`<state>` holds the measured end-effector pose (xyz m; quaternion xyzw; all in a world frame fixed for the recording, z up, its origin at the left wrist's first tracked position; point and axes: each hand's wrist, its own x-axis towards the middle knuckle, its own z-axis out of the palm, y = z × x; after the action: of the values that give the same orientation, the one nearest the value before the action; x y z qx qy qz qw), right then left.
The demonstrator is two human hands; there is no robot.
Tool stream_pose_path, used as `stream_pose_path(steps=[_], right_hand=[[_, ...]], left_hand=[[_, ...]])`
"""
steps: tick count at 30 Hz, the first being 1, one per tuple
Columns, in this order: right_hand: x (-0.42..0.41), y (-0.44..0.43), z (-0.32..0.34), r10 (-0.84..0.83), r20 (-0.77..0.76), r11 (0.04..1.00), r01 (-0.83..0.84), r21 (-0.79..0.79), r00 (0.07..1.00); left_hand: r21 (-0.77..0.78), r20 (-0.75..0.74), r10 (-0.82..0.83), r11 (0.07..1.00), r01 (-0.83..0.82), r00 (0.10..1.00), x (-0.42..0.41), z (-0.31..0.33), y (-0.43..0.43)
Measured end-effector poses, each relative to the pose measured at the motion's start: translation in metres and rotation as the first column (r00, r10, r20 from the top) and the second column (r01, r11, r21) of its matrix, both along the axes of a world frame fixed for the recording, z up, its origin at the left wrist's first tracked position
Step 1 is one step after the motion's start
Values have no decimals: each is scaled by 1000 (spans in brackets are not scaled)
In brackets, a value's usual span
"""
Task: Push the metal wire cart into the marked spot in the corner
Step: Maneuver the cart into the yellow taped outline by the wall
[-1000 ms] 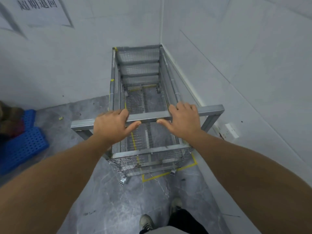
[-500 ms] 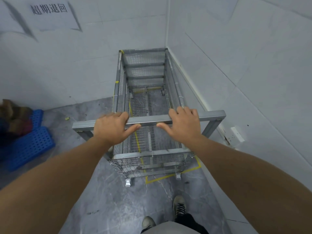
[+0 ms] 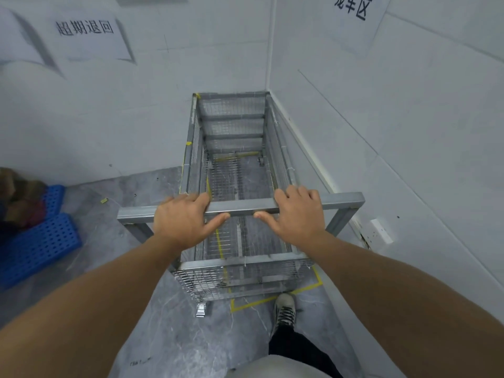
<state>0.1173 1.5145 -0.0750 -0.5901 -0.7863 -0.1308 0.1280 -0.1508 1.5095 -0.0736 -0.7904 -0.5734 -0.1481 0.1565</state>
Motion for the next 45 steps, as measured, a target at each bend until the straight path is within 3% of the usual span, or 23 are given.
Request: stream_pose_path(steps=[14, 28, 35, 45], right_hand=[[-9, -4, 11, -43, 5, 988, 43, -150, 999], [-9, -4, 9, -44, 24, 992, 46, -118, 999], [-7, -4, 1, -16, 0, 1000, 16, -18, 1000], [-2, -1, -1, 53, -34, 999, -53, 0, 998]], left_hand=[[-46, 33, -2, 999, 3, 999, -5, 0, 0], [-14, 41, -38, 999, 38, 998, -7, -3, 0], [-11, 52, -46, 999, 46, 998, -7, -1, -1], [-133, 35, -19, 991, 24, 999, -9, 8, 0]])
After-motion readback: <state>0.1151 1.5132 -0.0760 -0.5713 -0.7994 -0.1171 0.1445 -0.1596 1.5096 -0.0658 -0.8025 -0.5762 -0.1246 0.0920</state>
